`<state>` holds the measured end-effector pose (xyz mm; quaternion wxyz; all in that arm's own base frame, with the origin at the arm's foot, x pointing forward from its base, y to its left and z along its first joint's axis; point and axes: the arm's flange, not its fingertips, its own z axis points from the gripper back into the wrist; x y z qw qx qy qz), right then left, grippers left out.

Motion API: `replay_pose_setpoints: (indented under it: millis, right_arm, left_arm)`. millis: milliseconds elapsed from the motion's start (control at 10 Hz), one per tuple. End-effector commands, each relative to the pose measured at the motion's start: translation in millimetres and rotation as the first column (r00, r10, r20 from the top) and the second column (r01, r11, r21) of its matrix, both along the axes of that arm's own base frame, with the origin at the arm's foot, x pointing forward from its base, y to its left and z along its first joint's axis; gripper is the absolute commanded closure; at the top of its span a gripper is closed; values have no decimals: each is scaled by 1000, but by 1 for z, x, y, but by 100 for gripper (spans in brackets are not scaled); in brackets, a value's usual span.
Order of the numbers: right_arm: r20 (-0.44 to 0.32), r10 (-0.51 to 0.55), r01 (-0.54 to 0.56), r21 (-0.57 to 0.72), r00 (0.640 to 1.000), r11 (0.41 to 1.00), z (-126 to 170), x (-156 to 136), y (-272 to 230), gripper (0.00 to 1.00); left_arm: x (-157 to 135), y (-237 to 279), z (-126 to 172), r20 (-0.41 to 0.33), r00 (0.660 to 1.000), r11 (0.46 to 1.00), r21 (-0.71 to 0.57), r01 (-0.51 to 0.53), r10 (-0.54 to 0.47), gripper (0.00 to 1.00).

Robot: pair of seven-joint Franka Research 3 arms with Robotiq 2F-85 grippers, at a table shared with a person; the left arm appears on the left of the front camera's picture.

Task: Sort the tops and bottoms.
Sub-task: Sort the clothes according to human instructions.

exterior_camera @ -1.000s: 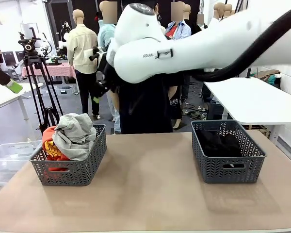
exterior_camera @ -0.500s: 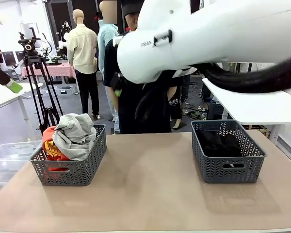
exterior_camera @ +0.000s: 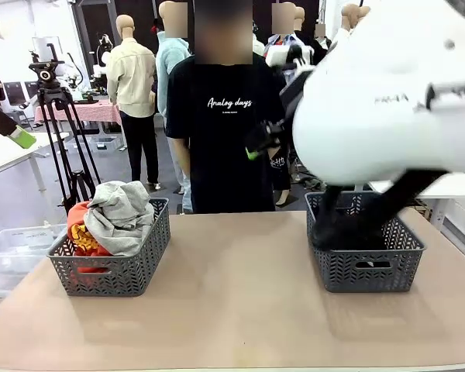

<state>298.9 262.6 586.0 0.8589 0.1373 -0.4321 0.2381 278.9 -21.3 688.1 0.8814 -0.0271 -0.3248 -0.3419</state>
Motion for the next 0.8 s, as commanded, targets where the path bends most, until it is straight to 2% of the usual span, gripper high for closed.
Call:
replay_pose_setpoints:
  millis: [0, 100, 700]
  right_arm:
    - [3, -14, 14, 28, 1000, 1000, -7, 13, -2, 0]
    - [0, 0, 0, 0, 1000, 1000, 0, 0, 0, 0]
    - [0, 0, 0, 0, 1000, 1000, 0, 0, 0, 0]
  left_arm:
    - [1, 0, 1, -2, 1000, 1000, 6, -9, 9, 0]
    - [1, 0, 1, -2, 1000, 1000, 6, -9, 9, 0]
    - [1, 0, 1, -2, 1000, 1000, 6, -9, 9, 0]
